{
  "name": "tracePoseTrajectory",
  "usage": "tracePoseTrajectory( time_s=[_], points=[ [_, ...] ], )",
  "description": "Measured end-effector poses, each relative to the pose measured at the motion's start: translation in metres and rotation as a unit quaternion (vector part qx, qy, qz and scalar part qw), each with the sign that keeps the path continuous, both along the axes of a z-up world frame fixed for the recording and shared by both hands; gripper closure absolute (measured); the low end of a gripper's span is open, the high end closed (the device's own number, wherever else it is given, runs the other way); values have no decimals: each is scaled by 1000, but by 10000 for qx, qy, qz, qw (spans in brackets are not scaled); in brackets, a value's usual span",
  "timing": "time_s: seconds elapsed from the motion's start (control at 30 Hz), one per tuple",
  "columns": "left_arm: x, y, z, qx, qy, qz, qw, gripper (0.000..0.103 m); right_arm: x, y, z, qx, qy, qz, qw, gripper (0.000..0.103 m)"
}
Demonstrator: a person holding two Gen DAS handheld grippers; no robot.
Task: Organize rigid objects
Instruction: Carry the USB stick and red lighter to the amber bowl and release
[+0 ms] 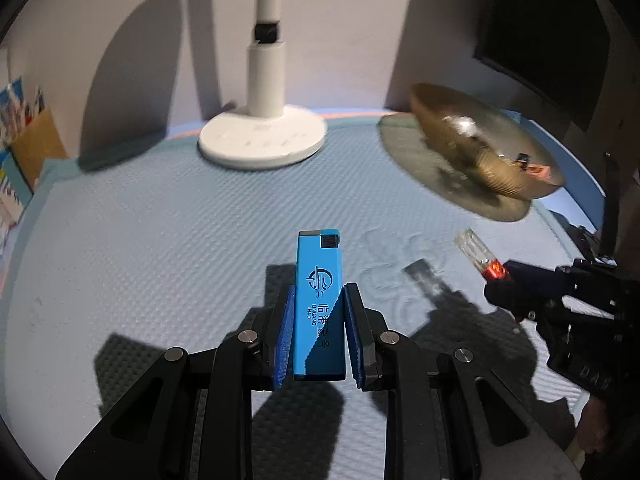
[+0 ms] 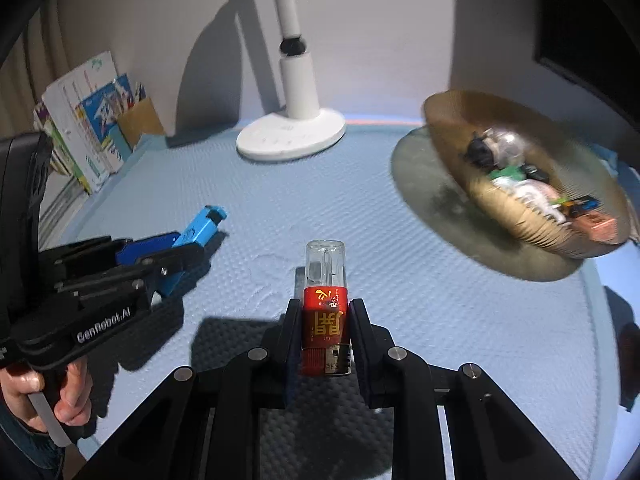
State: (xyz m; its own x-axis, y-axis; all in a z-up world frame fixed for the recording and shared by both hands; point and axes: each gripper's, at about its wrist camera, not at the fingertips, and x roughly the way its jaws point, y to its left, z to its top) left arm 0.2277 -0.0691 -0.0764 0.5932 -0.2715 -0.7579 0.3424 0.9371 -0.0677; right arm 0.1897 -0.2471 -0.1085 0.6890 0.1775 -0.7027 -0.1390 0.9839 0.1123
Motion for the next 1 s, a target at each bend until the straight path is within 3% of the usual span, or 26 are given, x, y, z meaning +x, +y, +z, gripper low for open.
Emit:
tracePoseTrajectory(
  time_s=[0.27, 0.4, 0.6, 0.8, 0.83, 0.9, 0.97, 1.0],
  points=[
    [13, -63, 64, -138, -635, -678, 9956, 82, -10, -64, 70, -30, -781, -879, 9931, 81],
    [36, -108, 80, -219, -770, -963, 9921, 82, 4, -108, 83, 29, -758, -1591, 9843, 81],
    [69, -166, 69, -346, -521, -1270, 9899, 82, 30, -157, 74, 293, -350, -2266, 9729, 81],
    [84, -193, 53, -375, -365, -1363, 9893, 82, 49, -170, 63, 283, -215, -2332, 9718, 81],
    [85, -193, 53, -380, -400, -1316, 9898, 75, 51, -172, 62, 303, -264, -2295, 9725, 81],
    [81, -188, 57, -270, -563, -1168, 9912, 54, 55, -177, 60, 352, -272, -2273, 9728, 71],
    [75, -178, 62, -178, -788, -1037, 9913, 32, 53, -181, 58, 449, -275, -2308, 9716, 49],
    [71, -171, 65, -167, -897, -965, 9911, 21, 49, -181, 58, 535, -328, -2293, 9713, 48]
  ],
)
